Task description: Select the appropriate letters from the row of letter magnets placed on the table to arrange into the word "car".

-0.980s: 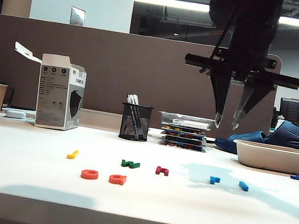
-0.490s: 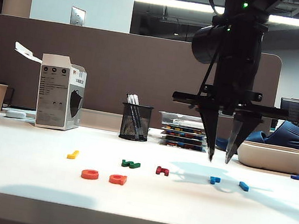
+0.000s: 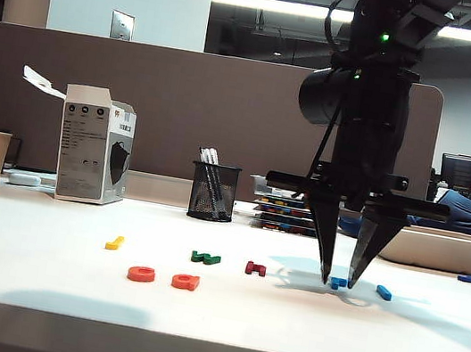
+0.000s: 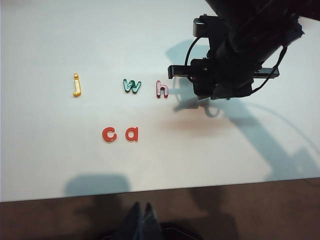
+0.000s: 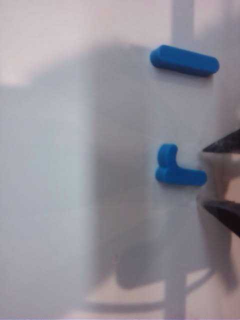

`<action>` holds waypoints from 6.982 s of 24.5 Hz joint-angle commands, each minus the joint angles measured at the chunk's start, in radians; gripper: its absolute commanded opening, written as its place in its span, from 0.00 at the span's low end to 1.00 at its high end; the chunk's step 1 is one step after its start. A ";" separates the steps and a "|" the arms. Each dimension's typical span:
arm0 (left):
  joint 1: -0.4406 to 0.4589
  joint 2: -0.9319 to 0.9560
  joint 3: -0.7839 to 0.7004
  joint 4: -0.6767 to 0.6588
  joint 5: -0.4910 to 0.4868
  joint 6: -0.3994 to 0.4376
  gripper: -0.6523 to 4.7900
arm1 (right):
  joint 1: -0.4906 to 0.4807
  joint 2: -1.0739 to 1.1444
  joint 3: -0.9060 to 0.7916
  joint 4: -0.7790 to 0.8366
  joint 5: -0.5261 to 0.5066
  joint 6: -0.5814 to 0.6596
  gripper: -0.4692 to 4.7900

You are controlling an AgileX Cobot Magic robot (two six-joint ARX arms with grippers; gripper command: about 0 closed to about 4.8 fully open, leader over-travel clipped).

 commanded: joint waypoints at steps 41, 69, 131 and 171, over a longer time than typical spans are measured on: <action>0.001 -0.002 0.004 0.000 -0.009 0.003 0.11 | -0.002 0.049 -0.005 0.021 0.001 0.020 0.22; 0.001 -0.002 0.004 0.000 -0.009 0.003 0.11 | 0.061 -0.027 -0.005 0.013 -0.048 0.057 0.07; 0.001 -0.002 0.004 0.000 -0.009 0.003 0.11 | 0.261 -0.039 -0.102 0.134 -0.092 0.177 0.08; 0.001 -0.002 0.004 0.000 -0.009 0.003 0.11 | 0.260 -0.080 -0.091 0.103 -0.112 0.169 0.29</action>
